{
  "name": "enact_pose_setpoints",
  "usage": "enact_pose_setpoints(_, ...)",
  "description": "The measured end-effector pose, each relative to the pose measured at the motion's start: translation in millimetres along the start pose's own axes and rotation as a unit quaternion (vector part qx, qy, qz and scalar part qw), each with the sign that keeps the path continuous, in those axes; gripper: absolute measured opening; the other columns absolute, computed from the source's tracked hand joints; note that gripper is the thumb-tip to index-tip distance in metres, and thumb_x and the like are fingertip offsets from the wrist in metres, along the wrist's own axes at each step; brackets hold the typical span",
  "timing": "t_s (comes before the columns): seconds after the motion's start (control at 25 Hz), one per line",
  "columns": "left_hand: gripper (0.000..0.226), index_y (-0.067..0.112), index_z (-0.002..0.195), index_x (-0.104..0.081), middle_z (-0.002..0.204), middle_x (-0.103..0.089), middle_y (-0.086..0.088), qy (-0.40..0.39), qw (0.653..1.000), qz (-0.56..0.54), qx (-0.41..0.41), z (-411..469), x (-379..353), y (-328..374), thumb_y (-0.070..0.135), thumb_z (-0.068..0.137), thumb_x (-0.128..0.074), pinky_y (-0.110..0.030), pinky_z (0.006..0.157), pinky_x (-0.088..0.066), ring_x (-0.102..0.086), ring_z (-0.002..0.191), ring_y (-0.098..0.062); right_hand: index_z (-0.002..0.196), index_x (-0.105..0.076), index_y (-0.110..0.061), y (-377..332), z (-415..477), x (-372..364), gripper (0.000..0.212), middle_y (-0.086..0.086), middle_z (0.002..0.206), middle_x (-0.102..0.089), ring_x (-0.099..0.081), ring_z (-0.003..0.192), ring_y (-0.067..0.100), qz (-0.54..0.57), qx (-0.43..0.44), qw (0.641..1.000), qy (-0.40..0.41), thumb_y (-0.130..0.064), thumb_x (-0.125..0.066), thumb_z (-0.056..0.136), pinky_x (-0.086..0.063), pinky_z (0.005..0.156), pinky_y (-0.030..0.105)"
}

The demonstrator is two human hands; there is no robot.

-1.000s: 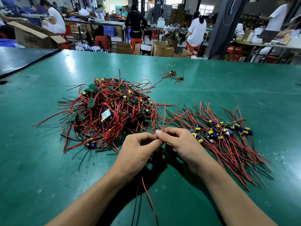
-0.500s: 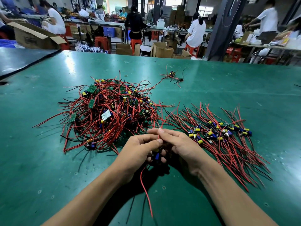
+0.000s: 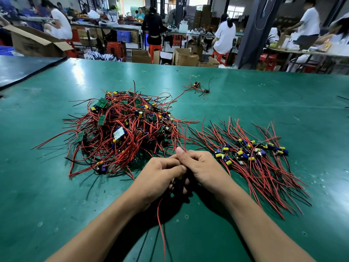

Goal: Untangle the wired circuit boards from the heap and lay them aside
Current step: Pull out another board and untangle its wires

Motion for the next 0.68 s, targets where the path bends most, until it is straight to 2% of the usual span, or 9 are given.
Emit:
enact_pose_setpoints(0.08, 0.021, -0.003, 0.082, -0.073, 0.070, -0.063, -0.022, 0.002, 1.000, -0.026, 0.015, 1.9, -0.1, -0.1, 0.005, 0.094, -0.057, -0.072, 0.071, -0.047, -0.059, 0.053, -0.028, 0.096, -0.078, -0.013, 0.2, 2.3, 1.7, 0.041, 0.018, 0.065, -0.061, -0.056, 0.041, 0.020, 0.011, 0.010, 0.999, 0.035, -0.051, -0.062, 0.095, -0.049, 0.043, 0.026)
enact_pose_setpoints(0.12, 0.021, -0.004, 0.085, -0.072, 0.068, -0.063, -0.022, 0.001, 0.999, -0.031, 0.021, 2.8, -0.1, -0.2, 0.006, 0.095, -0.057, -0.067, 0.070, -0.050, -0.058, 0.052, -0.027, 0.094, -0.078, -0.015, 0.7, 3.5, 1.9, 0.040, 0.016, 0.062, -0.058, -0.054, 0.040, 0.018, 0.010, 0.015, 0.998, 0.059, -0.050, -0.060, 0.096, -0.048, 0.042, 0.025)
enact_pose_setpoints(0.24, 0.023, 0.002, 0.082, -0.075, 0.065, -0.064, -0.018, -0.006, 1.000, -0.022, 0.021, 3.0, -1.1, 0.5, 0.007, 0.094, -0.056, -0.037, 0.058, -0.055, -0.058, 0.049, -0.025, 0.087, -0.080, -0.015, 1.1, 9.1, 3.4, 0.042, 0.004, 0.054, -0.045, -0.045, 0.045, 0.011, -0.008, 0.031, 0.990, 0.136, -0.046, -0.054, 0.101, -0.039, 0.043, 0.018)
enact_pose_setpoints(0.32, 0.022, 0.005, 0.081, -0.076, 0.064, -0.065, -0.016, -0.010, 1.000, -0.017, 0.019, 2.3, -2.5, 1.1, 0.007, 0.094, -0.058, -0.027, 0.053, -0.052, -0.059, 0.050, -0.024, 0.081, -0.081, -0.017, -2.1, 12.1, 6.4, 0.046, 0.000, 0.060, -0.044, -0.041, 0.049, 0.009, 0.033, 0.023, 0.985, 0.169, -0.044, -0.051, 0.103, -0.037, 0.044, 0.019)
enact_pose_setpoints(0.44, 0.020, 0.003, 0.084, -0.075, 0.064, -0.066, -0.015, -0.021, 0.999, -0.015, 0.019, 1.9, -4.7, 1.9, 0.008, 0.094, -0.058, -0.025, 0.051, -0.052, -0.060, 0.049, -0.023, 0.073, -0.081, -0.019, -8.0, 12.0, 9.1, 0.054, -0.001, 0.075, -0.049, -0.043, 0.051, 0.006, 0.164, -0.019, 0.974, 0.153, -0.046, -0.045, 0.104, -0.039, 0.043, 0.020)
enact_pose_setpoints(0.56, 0.019, -0.001, 0.088, -0.072, 0.065, -0.065, -0.016, -0.023, 0.999, -0.019, 0.014, 0.6, -4.2, 2.5, 0.006, 0.095, -0.056, -0.031, 0.053, -0.055, -0.060, 0.049, -0.025, 0.068, -0.079, -0.017, -8.4, 11.4, 9.0, 0.057, -0.002, 0.071, -0.060, -0.054, 0.055, 0.007, 0.289, -0.061, 0.950, 0.099, -0.049, -0.046, 0.101, -0.044, 0.049, 0.020)
enact_pose_setpoints(0.6, 0.018, -0.001, 0.088, -0.072, 0.065, -0.065, -0.016, -0.021, 1.000, -0.014, 0.006, -0.4, -4.0, 1.9, 0.006, 0.095, -0.056, -0.034, 0.055, -0.055, -0.061, 0.050, -0.026, 0.067, -0.079, -0.017, -7.5, 11.3, 8.5, 0.057, -0.003, 0.069, -0.062, -0.057, 0.056, 0.006, 0.291, -0.063, 0.950, 0.090, -0.049, -0.046, 0.101, -0.045, 0.052, 0.020)
enact_pose_setpoints(0.68, 0.016, 0.004, 0.090, -0.074, 0.065, -0.066, -0.013, -0.006, 1.000, 0.011, -0.014, -2.1, -4.2, 0.5, 0.009, 0.095, -0.059, -0.035, 0.058, -0.052, -0.061, 0.051, -0.026, 0.069, -0.080, -0.018, -5.1, 10.8, 6.5, 0.057, -0.006, 0.067, -0.064, -0.058, 0.055, 0.005, 0.227, -0.053, 0.969, 0.086, -0.051, -0.045, 0.100, -0.047, 0.052, 0.020)
Point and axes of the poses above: each hand's wrist, its own z-axis towards the middle knuckle, its own x-axis out of the back of the hand, y = z × x, the point moved 1 cm from there along z, towards the middle knuckle
